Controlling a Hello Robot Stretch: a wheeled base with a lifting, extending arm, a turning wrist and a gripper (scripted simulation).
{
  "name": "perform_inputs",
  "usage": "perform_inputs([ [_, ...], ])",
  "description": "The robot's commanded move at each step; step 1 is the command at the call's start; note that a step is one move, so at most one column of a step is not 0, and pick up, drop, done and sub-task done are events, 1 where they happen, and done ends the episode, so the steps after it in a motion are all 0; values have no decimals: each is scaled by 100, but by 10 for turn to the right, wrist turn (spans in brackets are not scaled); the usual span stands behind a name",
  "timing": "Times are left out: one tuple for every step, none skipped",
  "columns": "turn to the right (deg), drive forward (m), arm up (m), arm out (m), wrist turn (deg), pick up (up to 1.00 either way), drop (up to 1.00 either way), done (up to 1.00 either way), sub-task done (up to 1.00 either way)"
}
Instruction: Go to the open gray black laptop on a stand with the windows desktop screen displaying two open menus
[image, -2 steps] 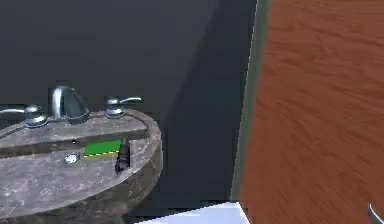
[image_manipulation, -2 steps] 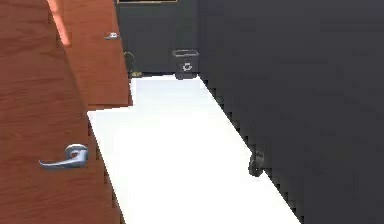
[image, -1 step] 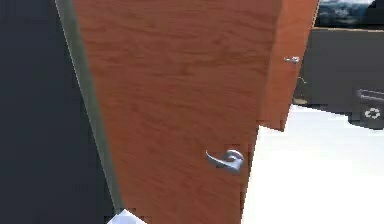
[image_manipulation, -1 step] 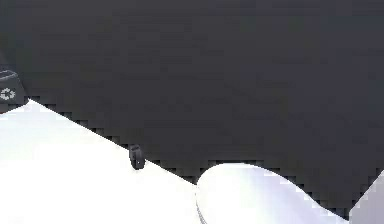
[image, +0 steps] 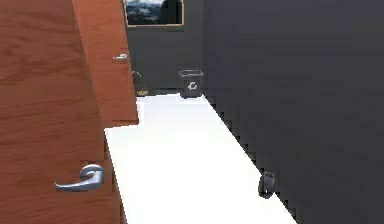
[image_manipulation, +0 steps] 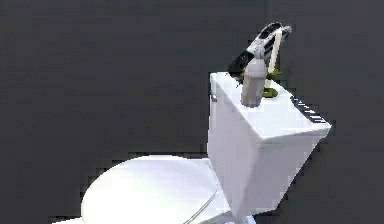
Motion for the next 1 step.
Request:
perform_inputs([
  [180, 0, 0, 0, 0, 0, 0, 0, 0],
])
